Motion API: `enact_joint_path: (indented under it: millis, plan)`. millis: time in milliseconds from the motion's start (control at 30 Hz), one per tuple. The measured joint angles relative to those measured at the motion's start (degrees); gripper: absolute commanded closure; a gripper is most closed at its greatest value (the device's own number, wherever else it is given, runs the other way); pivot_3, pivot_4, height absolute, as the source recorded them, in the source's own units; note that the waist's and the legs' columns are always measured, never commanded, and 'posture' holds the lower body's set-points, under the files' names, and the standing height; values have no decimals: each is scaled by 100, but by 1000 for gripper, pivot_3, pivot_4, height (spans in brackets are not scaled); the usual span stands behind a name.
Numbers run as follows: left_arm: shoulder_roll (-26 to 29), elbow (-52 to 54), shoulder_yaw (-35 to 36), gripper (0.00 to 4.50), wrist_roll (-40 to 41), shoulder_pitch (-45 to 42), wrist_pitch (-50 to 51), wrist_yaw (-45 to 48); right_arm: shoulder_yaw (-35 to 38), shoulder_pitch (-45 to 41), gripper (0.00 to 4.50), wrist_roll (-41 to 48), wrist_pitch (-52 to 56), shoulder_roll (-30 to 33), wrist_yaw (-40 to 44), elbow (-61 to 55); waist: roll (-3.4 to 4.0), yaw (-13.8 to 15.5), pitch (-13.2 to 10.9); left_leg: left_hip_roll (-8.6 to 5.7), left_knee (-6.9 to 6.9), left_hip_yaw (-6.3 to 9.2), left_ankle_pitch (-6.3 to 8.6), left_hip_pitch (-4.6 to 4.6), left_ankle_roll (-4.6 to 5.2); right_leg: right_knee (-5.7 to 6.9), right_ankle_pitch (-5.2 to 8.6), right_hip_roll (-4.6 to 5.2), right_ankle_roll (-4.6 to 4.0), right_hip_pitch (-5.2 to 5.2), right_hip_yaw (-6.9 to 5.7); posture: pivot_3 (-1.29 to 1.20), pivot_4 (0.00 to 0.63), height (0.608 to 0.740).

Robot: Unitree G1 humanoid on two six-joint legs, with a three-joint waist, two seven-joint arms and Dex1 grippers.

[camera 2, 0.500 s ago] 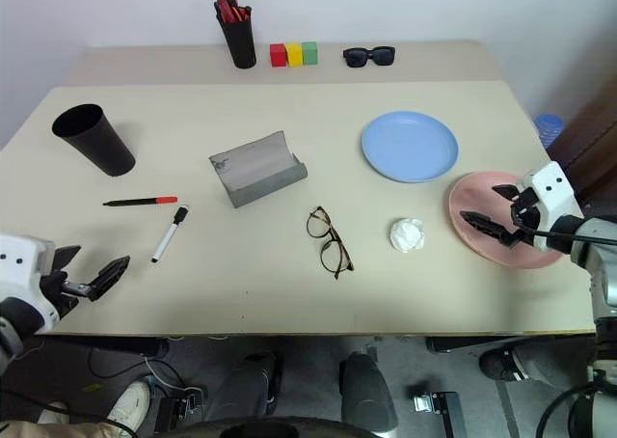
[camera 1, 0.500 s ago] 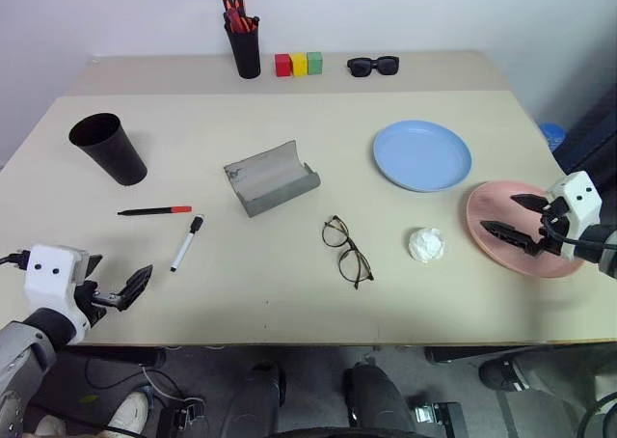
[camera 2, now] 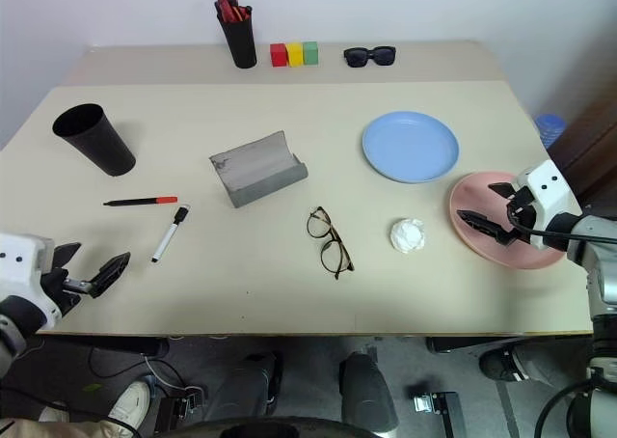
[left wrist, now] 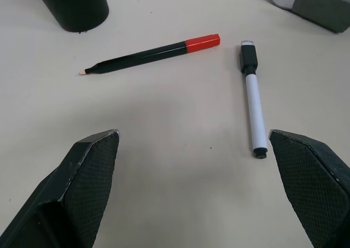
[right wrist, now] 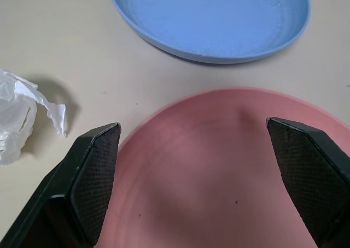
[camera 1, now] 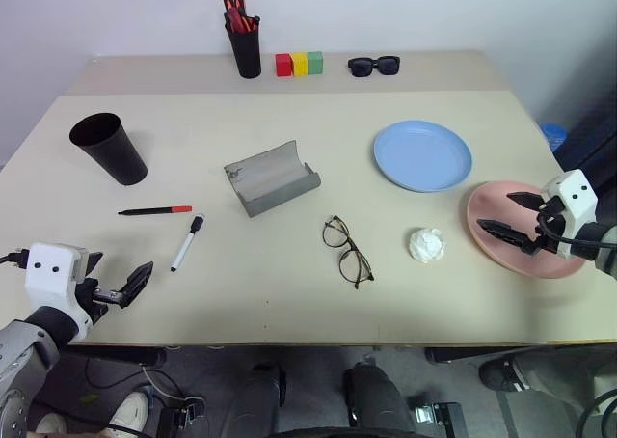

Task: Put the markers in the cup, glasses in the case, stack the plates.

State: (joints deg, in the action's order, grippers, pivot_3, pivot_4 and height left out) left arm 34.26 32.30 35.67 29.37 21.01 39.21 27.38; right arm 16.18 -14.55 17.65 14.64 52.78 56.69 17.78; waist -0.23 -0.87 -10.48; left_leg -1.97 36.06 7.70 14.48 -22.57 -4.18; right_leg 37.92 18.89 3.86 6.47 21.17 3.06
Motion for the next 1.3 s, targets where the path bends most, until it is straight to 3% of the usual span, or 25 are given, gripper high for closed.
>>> enact_joint_path:
  millis: [1300]
  plan:
    - [0,0,-15,0,-3,-102,1,-26,-1,0,159,5,12,0,4,-14,0,3,0,0,1,0,0,0,0,0,-1,0,1,0,0,0,150,740]
